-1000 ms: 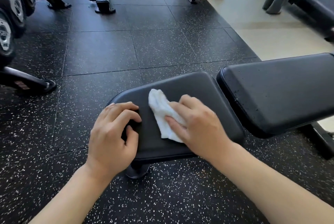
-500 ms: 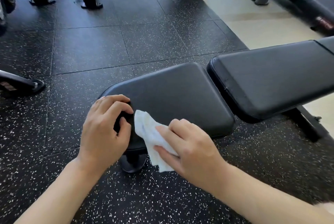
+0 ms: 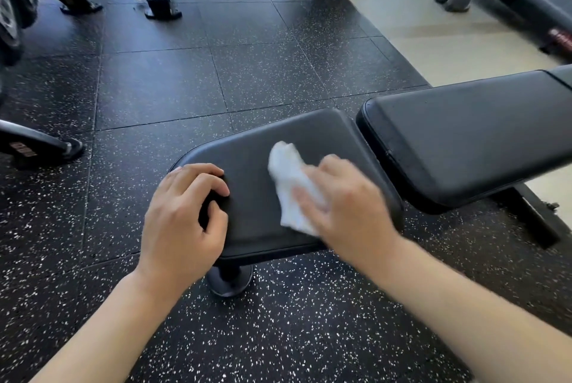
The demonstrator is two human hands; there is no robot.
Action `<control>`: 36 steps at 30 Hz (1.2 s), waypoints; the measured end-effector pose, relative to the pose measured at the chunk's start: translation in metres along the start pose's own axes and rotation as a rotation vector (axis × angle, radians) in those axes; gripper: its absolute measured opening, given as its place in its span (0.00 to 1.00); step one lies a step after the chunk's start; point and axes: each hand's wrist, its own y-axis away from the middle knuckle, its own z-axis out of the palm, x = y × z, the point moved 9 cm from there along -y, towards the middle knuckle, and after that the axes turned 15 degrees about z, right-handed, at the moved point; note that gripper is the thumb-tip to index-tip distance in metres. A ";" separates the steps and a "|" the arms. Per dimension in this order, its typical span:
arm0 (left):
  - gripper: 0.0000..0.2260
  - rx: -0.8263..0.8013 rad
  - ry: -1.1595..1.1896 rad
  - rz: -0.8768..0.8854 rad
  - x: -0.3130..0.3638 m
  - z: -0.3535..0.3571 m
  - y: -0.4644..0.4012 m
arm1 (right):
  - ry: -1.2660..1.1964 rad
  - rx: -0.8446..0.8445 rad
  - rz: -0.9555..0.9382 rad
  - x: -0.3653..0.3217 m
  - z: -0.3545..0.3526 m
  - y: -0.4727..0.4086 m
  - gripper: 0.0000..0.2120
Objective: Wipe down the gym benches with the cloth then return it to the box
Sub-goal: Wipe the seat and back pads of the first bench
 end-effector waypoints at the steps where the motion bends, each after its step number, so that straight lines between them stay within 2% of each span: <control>1: 0.08 -0.002 -0.007 -0.006 -0.001 0.001 0.000 | -0.078 -0.018 -0.064 -0.018 0.001 0.013 0.13; 3: 0.09 -0.005 -0.021 -0.021 -0.002 0.001 0.001 | -0.129 -0.048 -0.205 -0.044 0.006 0.033 0.13; 5: 0.09 -0.012 -0.024 -0.026 -0.002 0.002 0.000 | 0.002 -0.103 -0.316 -0.044 0.014 0.025 0.17; 6: 0.08 -0.017 -0.021 -0.025 -0.001 0.002 0.000 | 0.114 -0.040 -0.310 -0.032 0.012 0.008 0.18; 8: 0.08 -0.029 -0.016 -0.027 0.000 0.002 -0.001 | 0.168 0.108 -0.154 0.014 -0.001 -0.035 0.17; 10: 0.08 -0.044 -0.016 -0.032 0.001 0.002 -0.002 | 0.118 0.081 0.169 0.079 -0.006 -0.071 0.16; 11: 0.09 -0.055 -0.020 -0.030 0.001 0.003 -0.002 | 0.017 0.058 0.301 0.106 -0.004 -0.080 0.16; 12: 0.11 -0.073 -0.029 -0.026 0.002 0.004 -0.002 | -0.099 0.037 0.398 0.124 0.002 -0.085 0.16; 14: 0.14 -0.111 -0.050 -0.019 0.003 0.006 -0.003 | -0.162 0.067 0.480 0.134 0.009 -0.089 0.18; 16: 0.16 -0.126 -0.059 -0.018 0.003 0.006 -0.003 | -0.042 0.096 0.414 0.116 0.010 -0.088 0.18; 18: 0.16 -0.118 -0.055 -0.016 0.003 0.006 -0.003 | 0.261 0.156 0.227 0.078 0.011 -0.079 0.22; 19: 0.17 -0.110 -0.051 -0.014 0.003 0.006 -0.003 | 0.299 0.163 0.130 0.052 0.014 -0.070 0.24; 22: 0.17 -0.095 -0.045 -0.013 0.003 0.007 -0.003 | 0.067 -0.105 -0.067 -0.016 0.038 -0.024 0.26; 23: 0.17 -0.094 -0.045 -0.012 0.002 0.007 -0.003 | -0.029 -0.130 -0.118 -0.029 0.036 -0.012 0.23; 25: 0.17 -0.096 -0.047 -0.005 0.002 0.008 -0.003 | -0.124 -0.064 -0.177 -0.030 0.023 -0.010 0.18; 28: 0.17 -0.106 -0.044 -0.007 0.003 0.007 -0.003 | 0.086 0.040 -0.100 0.009 0.018 -0.056 0.16; 30: 0.17 -0.121 -0.053 -0.023 0.005 0.008 -0.002 | 0.093 0.062 0.135 0.060 0.010 -0.091 0.17; 32: 0.17 -0.135 -0.060 -0.041 0.006 0.008 -0.002 | -0.005 0.085 0.329 0.093 0.004 -0.107 0.22; 34: 0.17 -0.143 -0.068 -0.057 0.005 0.008 -0.003 | 0.047 0.102 0.321 0.074 0.009 -0.106 0.19; 36: 0.18 -0.146 -0.082 -0.075 0.003 0.008 -0.004 | 0.039 0.080 0.171 0.024 0.020 -0.090 0.18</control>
